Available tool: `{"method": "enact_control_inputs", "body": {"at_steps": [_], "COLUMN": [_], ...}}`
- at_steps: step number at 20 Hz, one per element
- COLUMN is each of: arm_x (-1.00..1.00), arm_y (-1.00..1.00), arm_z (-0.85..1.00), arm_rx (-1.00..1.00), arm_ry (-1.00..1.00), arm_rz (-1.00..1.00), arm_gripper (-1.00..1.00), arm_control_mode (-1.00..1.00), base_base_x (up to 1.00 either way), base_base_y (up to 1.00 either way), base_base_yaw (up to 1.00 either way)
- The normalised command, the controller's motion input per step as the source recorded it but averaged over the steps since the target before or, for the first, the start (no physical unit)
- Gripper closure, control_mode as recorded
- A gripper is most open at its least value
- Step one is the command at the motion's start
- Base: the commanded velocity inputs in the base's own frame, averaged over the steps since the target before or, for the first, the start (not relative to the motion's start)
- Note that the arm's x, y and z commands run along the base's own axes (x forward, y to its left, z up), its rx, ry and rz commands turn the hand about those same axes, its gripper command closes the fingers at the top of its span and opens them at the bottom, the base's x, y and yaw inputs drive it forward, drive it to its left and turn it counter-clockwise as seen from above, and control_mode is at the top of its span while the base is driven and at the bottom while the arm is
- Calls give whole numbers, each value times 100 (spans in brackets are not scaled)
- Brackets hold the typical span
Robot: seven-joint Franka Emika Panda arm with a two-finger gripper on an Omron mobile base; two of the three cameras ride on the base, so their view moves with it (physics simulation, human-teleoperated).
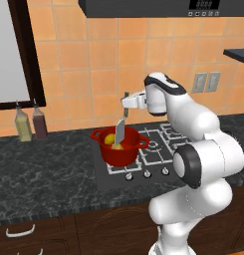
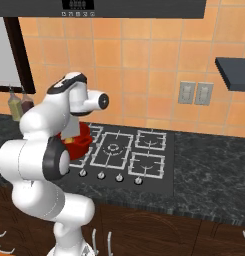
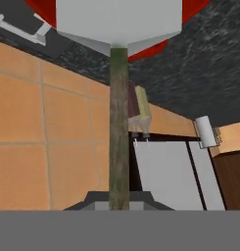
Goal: Put the squash and lemon in the pot. Retrieve the spatula and lightly stir the vegetables in the pot.
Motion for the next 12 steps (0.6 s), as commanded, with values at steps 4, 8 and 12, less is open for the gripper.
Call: {"method": "enact_control_inputs", "body": {"at_steps": [4, 8, 12], "arm_x": [-6, -46, -52], "arm_y": [0, -1, -8], "arm_z": [-32, -5, 2], "arm_rx": [0, 0, -3], "arm_ry": [1, 8, 31], "arm_rz": [0, 0, 0], "arm_gripper": [100, 100, 100], "arm_control_mode": [-100, -100, -100], "base_base_x": [0, 0, 0], "base_base_y": [0, 0, 0], "base_base_yaw": [0, 0, 0]}}
